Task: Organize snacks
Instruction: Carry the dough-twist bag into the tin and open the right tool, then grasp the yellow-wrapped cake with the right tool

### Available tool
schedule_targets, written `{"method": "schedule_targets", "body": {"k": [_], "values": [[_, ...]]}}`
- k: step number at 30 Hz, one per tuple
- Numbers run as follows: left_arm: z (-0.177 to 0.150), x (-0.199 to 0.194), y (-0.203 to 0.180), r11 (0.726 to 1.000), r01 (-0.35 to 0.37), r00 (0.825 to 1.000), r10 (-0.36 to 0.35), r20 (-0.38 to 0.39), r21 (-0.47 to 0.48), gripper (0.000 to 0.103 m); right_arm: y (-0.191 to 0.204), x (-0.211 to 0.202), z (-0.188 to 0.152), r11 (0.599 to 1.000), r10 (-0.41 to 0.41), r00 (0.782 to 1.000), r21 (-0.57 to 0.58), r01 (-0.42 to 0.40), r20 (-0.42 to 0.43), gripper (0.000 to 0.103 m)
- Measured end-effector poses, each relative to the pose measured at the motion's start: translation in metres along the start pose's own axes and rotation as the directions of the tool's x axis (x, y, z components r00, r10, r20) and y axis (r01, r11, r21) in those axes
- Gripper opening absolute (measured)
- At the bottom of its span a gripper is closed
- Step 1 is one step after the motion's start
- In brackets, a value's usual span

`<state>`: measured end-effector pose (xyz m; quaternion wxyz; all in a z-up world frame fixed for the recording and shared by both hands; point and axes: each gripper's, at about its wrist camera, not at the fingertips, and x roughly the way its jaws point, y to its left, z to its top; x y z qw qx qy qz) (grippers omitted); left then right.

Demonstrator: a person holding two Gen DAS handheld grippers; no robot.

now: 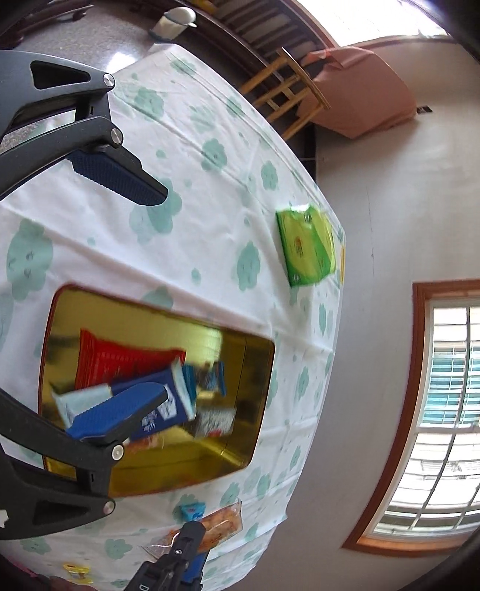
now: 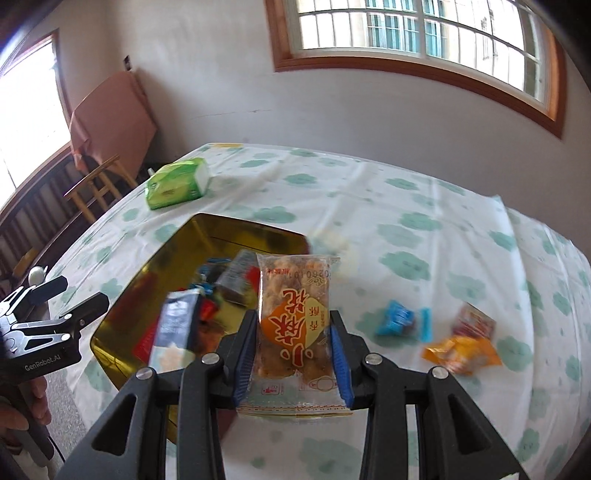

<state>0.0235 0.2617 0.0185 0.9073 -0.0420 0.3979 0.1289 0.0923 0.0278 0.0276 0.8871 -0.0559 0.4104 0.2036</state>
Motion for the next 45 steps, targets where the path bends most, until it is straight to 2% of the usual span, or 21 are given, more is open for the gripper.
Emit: {"method": "schedule_targets", "body": {"k": [4, 12, 25, 31, 36, 42, 45], "values": [[-0.002, 0.007, 0.014, 0.999, -0.011, 1.0, 0.01, -0.029, -0.033, 0.096, 0.018, 0.022, 0.011, 1.0, 0.01, 1.0, -0.019, -0.01, -0.024, 0.037], [-0.007, 0.012, 0.021, 0.999, -0.029, 0.998, 0.028, -0.052, -0.023, 0.096, 0.039, 0.065, 0.023, 0.999, 0.007, 0.997, -0.038, -0.01, -0.08, 0.037], [-0.011, 0.018, 0.02, 1.0, -0.027, 0.997, 0.025, -0.073, -0.017, 0.096, 0.049, 0.083, 0.021, 0.998, 0.0, 0.994, -0.058, -0.006, -0.109, 0.038], [-0.011, 0.016, 0.016, 1.0, -0.022, 0.997, 0.021, -0.074, -0.008, 0.096, 0.047, 0.075, 0.023, 0.998, 0.014, 0.996, -0.052, -0.018, -0.082, 0.039], [-0.011, 0.011, 0.005, 1.0, -0.007, 0.998, 0.008, -0.064, 0.012, 0.096, 0.036, 0.05, 0.021, 0.999, 0.017, 0.999, -0.036, -0.018, -0.046, 0.041], [-0.013, 0.002, -0.015, 0.999, 0.029, 0.998, -0.027, -0.054, 0.045, 0.096, 0.005, 0.013, 0.002, 1.0, -0.002, 1.0, 0.004, 0.002, -0.024, 0.041], [-0.015, -0.003, -0.028, 0.996, 0.051, 0.998, -0.047, -0.05, 0.077, 0.096, -0.021, -0.01, -0.014, 0.999, -0.039, 0.999, 0.033, 0.039, -0.016, 0.041]]}}
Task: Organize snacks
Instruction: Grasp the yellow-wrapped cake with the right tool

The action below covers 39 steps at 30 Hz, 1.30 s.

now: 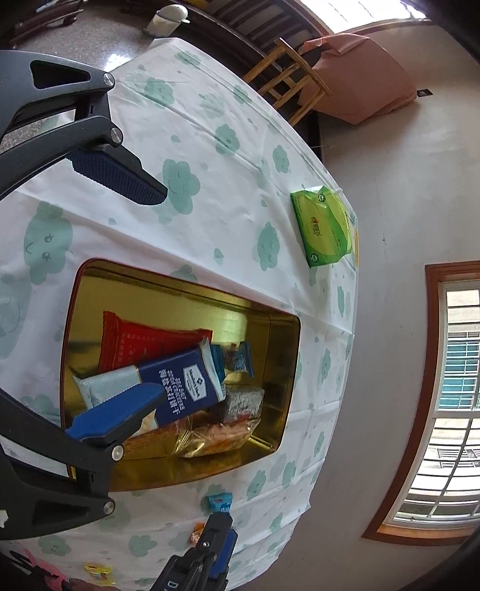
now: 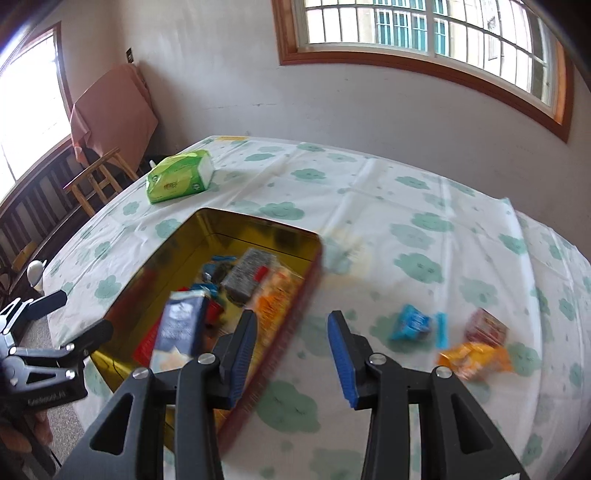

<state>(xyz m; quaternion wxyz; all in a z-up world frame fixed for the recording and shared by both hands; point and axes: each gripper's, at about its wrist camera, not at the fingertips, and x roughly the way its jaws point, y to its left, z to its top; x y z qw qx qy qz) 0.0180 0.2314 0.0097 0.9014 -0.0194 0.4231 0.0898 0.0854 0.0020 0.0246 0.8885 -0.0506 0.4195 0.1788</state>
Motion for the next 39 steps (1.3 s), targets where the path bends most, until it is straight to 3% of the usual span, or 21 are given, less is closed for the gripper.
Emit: {"method": "schedule_targets", "body": {"k": [6, 11, 16, 20, 24, 32, 39], "values": [[-0.005, -0.011, -0.031, 0.996, 0.049, 0.999, -0.05, 0.013, 0.07, 0.096, -0.065, -0.041, -0.04, 0.99, -0.115, 0.993, 0.08, 0.115, 0.0, 0.041], [-0.01, -0.02, -0.058, 0.987, 0.081, 0.996, -0.084, 0.018, 0.135, 0.096, -0.116, -0.072, -0.084, 0.965, -0.222, 0.974, 0.133, 0.227, -0.051, 0.041], [-0.015, -0.023, -0.082, 0.977, 0.11, 0.994, -0.113, 0.009, 0.183, 0.096, -0.144, -0.091, -0.129, 0.947, -0.252, 0.961, 0.176, 0.269, -0.117, 0.041], [-0.02, -0.021, -0.097, 0.968, 0.126, 0.992, -0.127, -0.009, 0.217, 0.096, -0.143, -0.093, -0.155, 0.955, -0.218, 0.965, 0.173, 0.242, -0.147, 0.041], [-0.023, -0.02, -0.107, 0.961, 0.138, 0.99, -0.136, -0.026, 0.239, 0.096, -0.13, -0.089, -0.168, 0.973, -0.207, 0.964, 0.072, 0.221, -0.164, 0.041], [-0.028, -0.019, -0.117, 0.952, 0.151, 0.989, -0.143, -0.05, 0.266, 0.096, -0.12, -0.082, -0.154, 0.99, -0.116, 0.979, -0.096, 0.101, -0.169, 0.041], [-0.03, -0.019, -0.122, 0.948, 0.155, 0.988, -0.144, -0.061, 0.278, 0.096, -0.12, -0.067, -0.144, 0.973, -0.031, 0.961, -0.228, -0.034, -0.276, 0.041]]}}
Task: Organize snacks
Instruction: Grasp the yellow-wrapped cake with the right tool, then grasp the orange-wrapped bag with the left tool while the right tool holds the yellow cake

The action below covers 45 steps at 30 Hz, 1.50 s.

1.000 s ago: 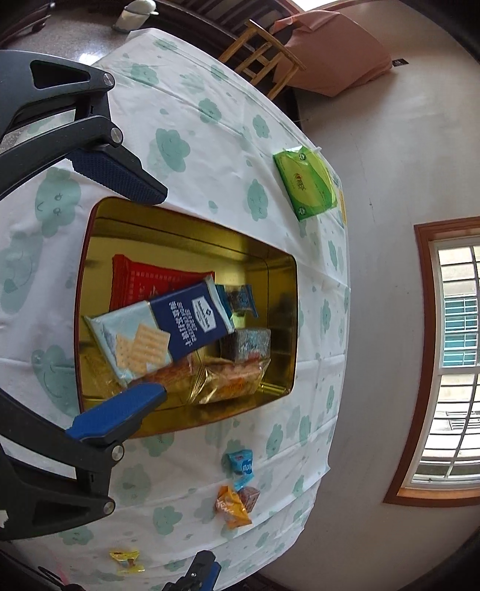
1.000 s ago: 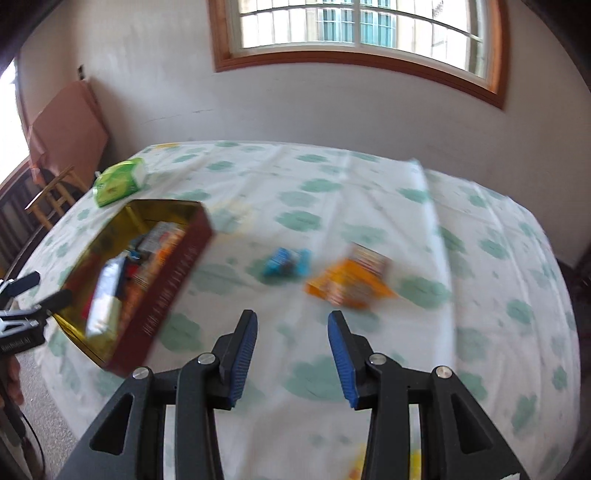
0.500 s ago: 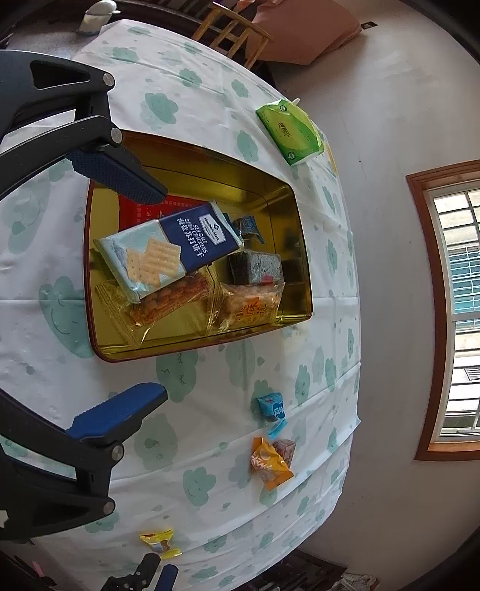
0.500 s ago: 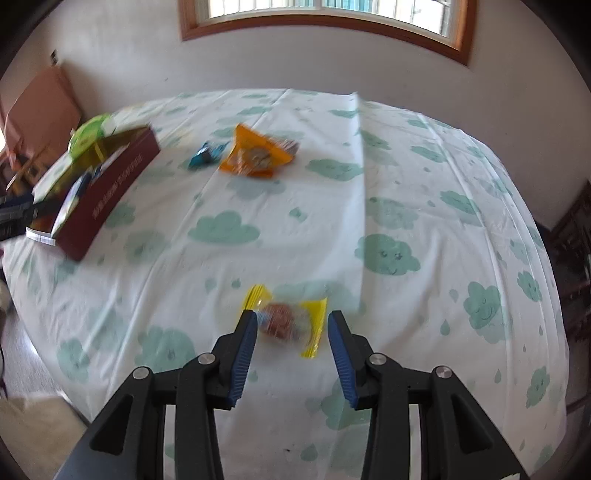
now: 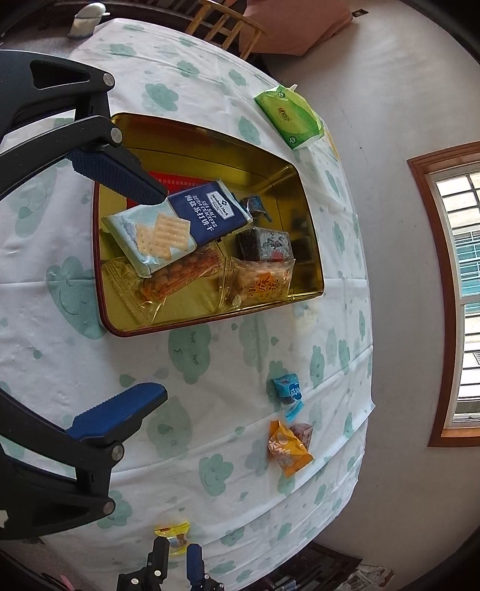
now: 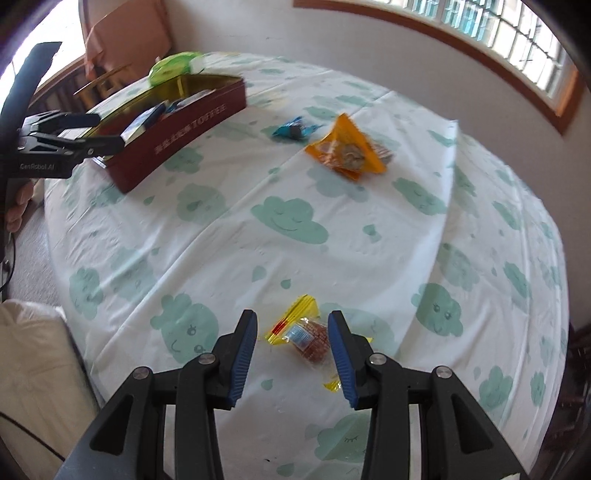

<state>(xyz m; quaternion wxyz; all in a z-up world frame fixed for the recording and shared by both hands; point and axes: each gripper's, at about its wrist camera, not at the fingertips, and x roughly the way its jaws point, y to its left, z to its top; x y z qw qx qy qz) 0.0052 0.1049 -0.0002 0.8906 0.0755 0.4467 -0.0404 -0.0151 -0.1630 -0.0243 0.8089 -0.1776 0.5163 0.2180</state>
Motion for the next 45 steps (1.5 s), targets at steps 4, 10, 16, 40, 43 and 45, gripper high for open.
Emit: {"method": "schedule_targets", "body": {"k": [4, 10, 16, 40, 43, 45], "values": [[-0.001, 0.0, -0.001, 1.0, 0.001, 1.0, -0.001, -0.005, 0.0, 0.096, -0.007, 0.004, 0.004, 0.999, 0.044, 0.998, -0.019, -0.045, -0.048, 0.042], [-0.002, 0.003, -0.003, 1.0, 0.001, 1.0, -0.001, -0.013, 0.005, 0.096, -0.011, 0.006, -0.005, 0.998, 0.047, 0.995, -0.027, -0.05, -0.089, 0.043], [-0.003, 0.004, -0.012, 1.0, 0.013, 1.0, -0.012, -0.017, 0.023, 0.096, -0.014, 0.013, -0.012, 0.999, 0.046, 0.997, 0.016, -0.045, -0.06, 0.043], [0.046, 0.028, -0.071, 0.987, 0.097, 0.99, -0.109, 0.087, 0.125, 0.096, -0.093, 0.046, 0.016, 0.862, -0.315, 0.941, 0.451, 0.23, 0.123, 0.029], [0.059, 0.038, -0.09, 0.976, 0.141, 0.984, -0.156, 0.087, 0.165, 0.096, -0.104, 0.046, 0.01, 0.836, -0.341, 0.931, 0.494, 0.238, 0.128, 0.029], [0.068, 0.048, -0.104, 0.967, 0.17, 0.98, -0.187, 0.072, 0.189, 0.095, -0.11, 0.047, 0.008, 0.827, -0.345, 0.93, 0.509, 0.237, 0.128, 0.029]]}}
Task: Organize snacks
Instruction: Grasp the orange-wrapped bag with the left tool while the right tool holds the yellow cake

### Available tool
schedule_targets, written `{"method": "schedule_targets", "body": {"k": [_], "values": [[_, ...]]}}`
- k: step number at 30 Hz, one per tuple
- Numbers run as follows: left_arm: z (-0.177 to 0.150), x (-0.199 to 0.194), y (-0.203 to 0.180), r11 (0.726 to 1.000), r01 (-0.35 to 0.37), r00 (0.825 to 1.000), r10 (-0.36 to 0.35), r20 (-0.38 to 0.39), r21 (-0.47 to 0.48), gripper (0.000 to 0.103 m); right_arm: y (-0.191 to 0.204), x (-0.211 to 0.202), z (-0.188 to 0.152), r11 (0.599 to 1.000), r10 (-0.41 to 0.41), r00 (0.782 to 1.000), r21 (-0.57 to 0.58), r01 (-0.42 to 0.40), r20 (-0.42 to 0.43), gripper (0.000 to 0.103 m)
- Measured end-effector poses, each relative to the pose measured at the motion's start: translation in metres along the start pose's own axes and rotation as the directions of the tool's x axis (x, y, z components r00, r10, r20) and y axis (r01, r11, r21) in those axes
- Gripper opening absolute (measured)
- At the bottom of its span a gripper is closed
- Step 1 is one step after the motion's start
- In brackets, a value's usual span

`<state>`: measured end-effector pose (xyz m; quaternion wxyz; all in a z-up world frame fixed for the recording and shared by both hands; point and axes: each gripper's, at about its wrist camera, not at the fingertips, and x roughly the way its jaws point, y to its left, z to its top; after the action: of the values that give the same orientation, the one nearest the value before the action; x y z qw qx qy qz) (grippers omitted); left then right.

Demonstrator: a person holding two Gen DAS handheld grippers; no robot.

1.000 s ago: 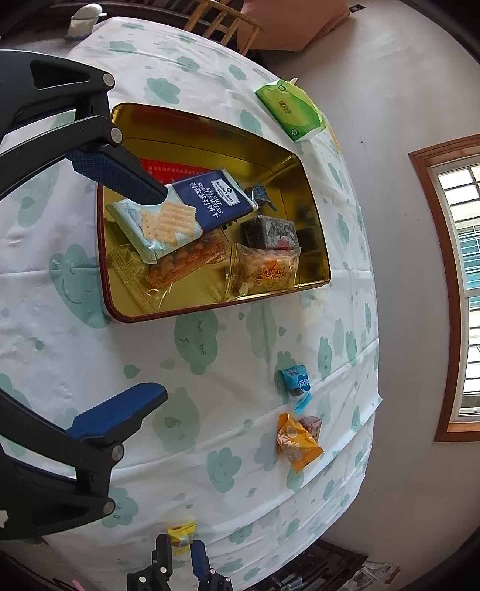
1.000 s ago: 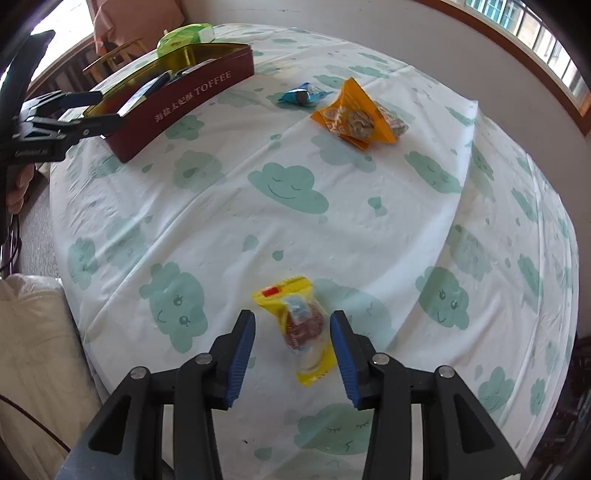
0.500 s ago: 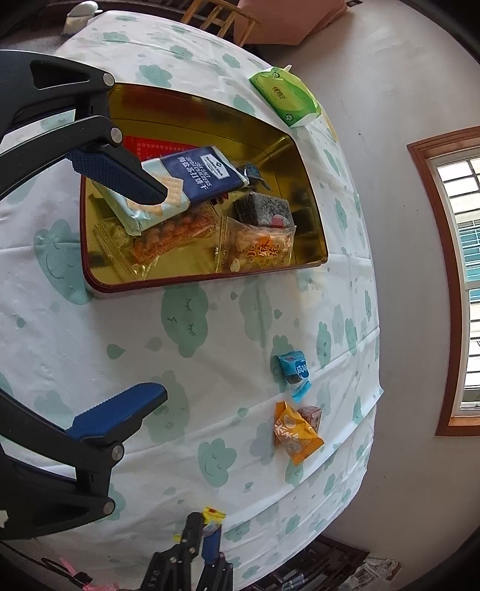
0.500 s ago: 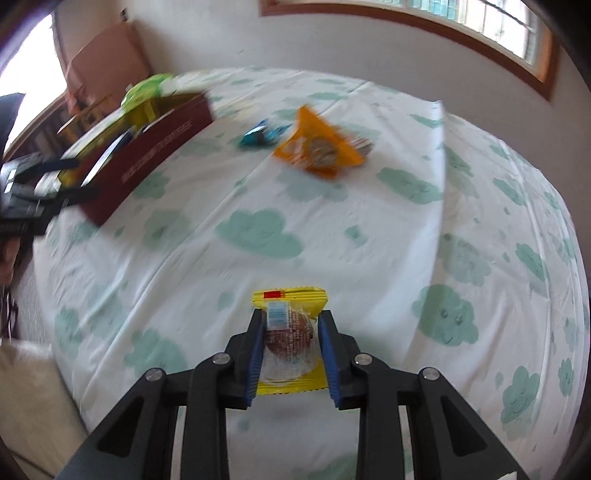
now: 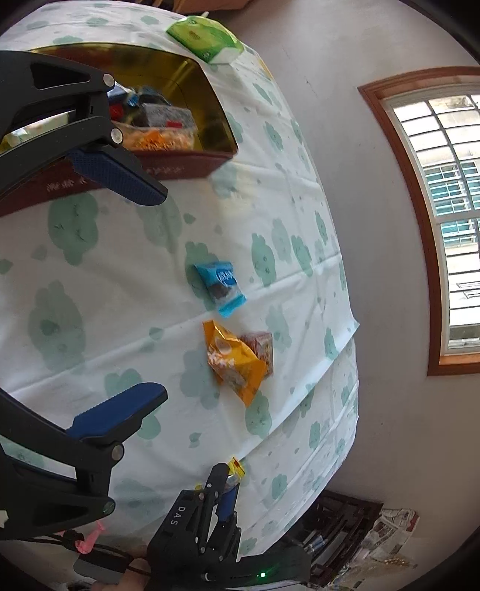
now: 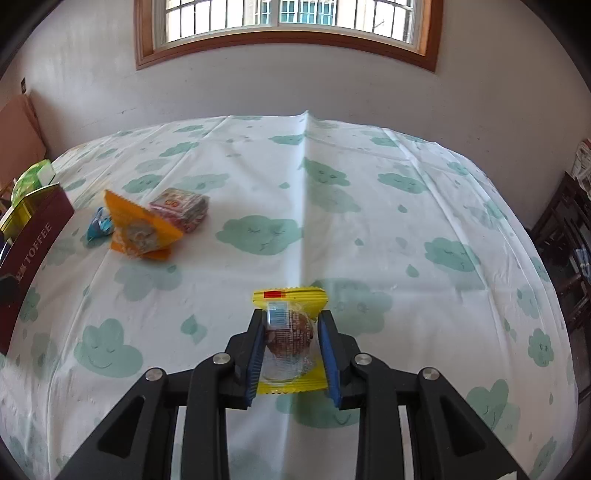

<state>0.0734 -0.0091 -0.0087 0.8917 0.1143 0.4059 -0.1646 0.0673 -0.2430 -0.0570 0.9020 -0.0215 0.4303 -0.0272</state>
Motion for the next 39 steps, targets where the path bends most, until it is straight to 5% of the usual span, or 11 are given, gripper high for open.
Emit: {"method": "schedule_targets", "body": {"k": [13, 18, 29, 39], "values": [[0.036, 0.068, -0.033, 0.993, 0.101, 0.993, -0.096, -0.075, 0.057, 0.068, -0.007, 0.006, 0.0, 0.999, 0.016, 1.0, 0.029, -0.016, -0.003, 0.03], [0.046, 0.081, -0.041, 0.993, 0.104, 0.992, -0.099, -0.078, 0.064, 0.067, -0.007, 0.006, -0.001, 0.999, 0.027, 1.0, 0.035, -0.027, -0.003, 0.031], [0.042, 0.084, -0.046, 0.992, 0.117, 0.989, -0.112, -0.093, 0.051, 0.028, -0.007, 0.006, -0.001, 0.998, 0.037, 0.999, 0.043, -0.037, -0.002, 0.031], [0.028, 0.059, -0.039, 0.99, 0.142, 0.985, -0.142, -0.096, -0.007, 0.025, -0.007, 0.006, -0.001, 0.999, 0.031, 1.0, 0.037, -0.03, -0.003, 0.031]]}}
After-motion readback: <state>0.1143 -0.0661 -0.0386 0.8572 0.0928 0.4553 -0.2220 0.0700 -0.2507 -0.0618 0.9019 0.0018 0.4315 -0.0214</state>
